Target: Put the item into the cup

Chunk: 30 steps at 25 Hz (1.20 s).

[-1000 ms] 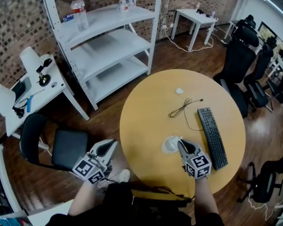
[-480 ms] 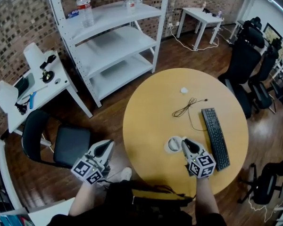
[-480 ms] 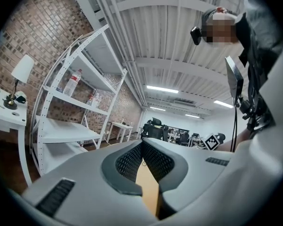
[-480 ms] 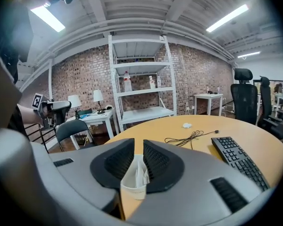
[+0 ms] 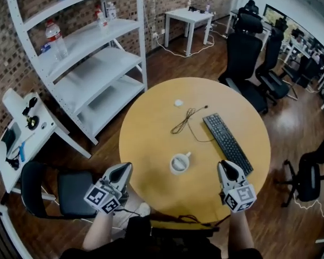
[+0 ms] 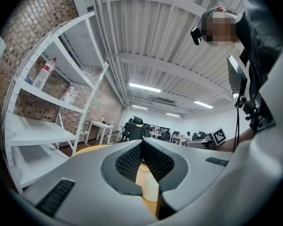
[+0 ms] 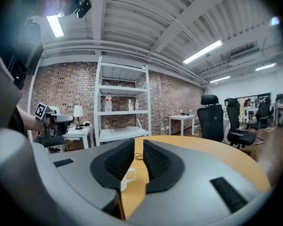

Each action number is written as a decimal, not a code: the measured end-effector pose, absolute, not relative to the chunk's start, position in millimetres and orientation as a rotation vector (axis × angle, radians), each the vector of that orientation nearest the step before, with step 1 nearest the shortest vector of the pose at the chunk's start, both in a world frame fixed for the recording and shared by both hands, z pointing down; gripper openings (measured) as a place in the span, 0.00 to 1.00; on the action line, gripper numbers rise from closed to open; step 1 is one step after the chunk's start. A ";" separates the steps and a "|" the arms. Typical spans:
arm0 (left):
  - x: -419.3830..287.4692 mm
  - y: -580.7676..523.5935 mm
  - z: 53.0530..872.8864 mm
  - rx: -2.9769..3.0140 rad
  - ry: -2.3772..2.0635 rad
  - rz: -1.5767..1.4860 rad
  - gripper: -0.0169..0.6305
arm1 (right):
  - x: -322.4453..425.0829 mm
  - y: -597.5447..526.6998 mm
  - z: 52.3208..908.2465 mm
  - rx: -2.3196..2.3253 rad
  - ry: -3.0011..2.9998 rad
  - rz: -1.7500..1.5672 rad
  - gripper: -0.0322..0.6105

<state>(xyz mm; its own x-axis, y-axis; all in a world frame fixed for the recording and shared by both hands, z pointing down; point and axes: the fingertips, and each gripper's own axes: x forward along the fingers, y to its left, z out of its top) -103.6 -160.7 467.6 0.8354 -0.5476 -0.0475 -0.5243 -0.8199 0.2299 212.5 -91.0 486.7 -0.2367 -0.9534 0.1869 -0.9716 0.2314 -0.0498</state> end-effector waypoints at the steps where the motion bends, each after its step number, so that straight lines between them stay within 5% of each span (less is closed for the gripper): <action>1: -95.1 -160.3 466.1 2.819 -0.802 -0.165 0.02 | 221.5 -78.8 484.9 1.909 -2.345 0.226 0.15; 5: -63.1 -156.2 461.7 2.851 -0.716 -0.150 0.02 | 259.9 -38.8 482.2 2.109 -2.265 0.246 0.07; 30: -40.3 -143.7 467.0 2.862 -0.643 -0.109 0.02 | 281.2 -12.6 484.6 2.239 -2.221 0.266 0.06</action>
<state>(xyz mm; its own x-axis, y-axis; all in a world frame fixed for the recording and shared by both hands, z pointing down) -40.3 -143.7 467.0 0.9022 -0.4304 -0.0267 -0.4152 -0.8838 0.2157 281.2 -12.6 484.6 0.0011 -0.9948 0.1022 -0.9908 -0.0150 -0.1348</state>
